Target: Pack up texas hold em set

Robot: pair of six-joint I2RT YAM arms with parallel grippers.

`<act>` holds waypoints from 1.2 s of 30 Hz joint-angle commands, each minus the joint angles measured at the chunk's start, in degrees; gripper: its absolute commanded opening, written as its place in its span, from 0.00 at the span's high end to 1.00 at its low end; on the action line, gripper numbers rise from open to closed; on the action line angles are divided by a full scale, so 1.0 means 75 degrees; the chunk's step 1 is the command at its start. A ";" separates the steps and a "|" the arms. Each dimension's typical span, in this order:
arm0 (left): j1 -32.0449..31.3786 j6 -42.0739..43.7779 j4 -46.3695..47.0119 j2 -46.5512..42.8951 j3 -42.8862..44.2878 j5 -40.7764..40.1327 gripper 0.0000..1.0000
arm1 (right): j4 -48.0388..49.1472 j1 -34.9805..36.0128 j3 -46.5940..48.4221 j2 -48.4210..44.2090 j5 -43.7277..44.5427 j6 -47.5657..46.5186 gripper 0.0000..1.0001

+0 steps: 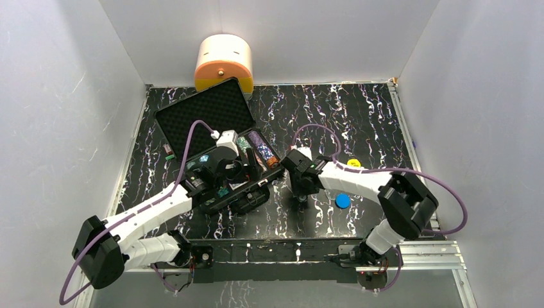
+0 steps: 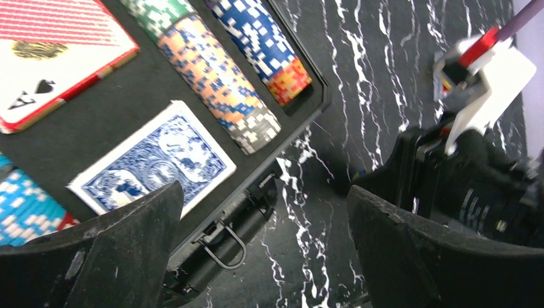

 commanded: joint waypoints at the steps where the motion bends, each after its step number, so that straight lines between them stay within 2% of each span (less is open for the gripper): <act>1: 0.0023 -0.0002 0.0852 0.0017 -0.0304 0.1300 0.02 | -0.0033 -0.0321 -0.0150 -0.0642 0.0017 0.0265 0.55; 6: -0.0055 -0.0085 0.1955 0.0566 -0.0486 0.2710 0.11 | 0.0363 -0.0782 -0.0405 -0.1137 -0.0712 0.0446 0.54; 10: -0.0384 -0.0274 0.2964 0.1242 -0.0589 0.3207 0.17 | 0.0730 -0.1088 -0.0541 -0.1643 -0.1149 0.0760 0.54; 15: -0.0776 -0.0845 0.4318 0.2159 -0.0657 0.3373 0.23 | 0.1075 -0.1232 -0.0701 -0.2113 -0.1542 0.1266 0.54; 21: -0.1234 -0.0663 0.5105 0.2822 -0.0604 0.2770 0.34 | 0.1797 -0.1431 -0.1168 -0.2422 -0.2618 0.1974 0.54; 23: -0.1345 -0.0616 0.5106 0.2905 -0.0629 0.2275 0.42 | 0.1988 -0.1465 -0.1281 -0.2448 -0.2891 0.2133 0.54; 25: -0.1360 -0.0603 0.4796 0.2860 -0.0672 0.1685 0.44 | 0.2123 -0.1464 -0.1361 -0.2398 -0.2958 0.2121 0.54; 27: -0.1364 -0.0554 0.4256 0.2656 -0.0661 0.1025 0.45 | 0.1794 -0.1469 -0.1250 -0.2159 -0.2715 0.1898 0.53; 30: -0.1361 -0.0630 0.3177 0.2231 -0.0568 0.0108 0.55 | 0.1629 -0.1464 -0.1148 -0.1956 -0.2389 0.1461 0.54; 36: -0.1360 -0.0281 0.1671 0.1488 -0.0204 -0.0885 0.56 | 0.1492 -0.1221 -0.0894 -0.1576 -0.2226 0.0676 0.53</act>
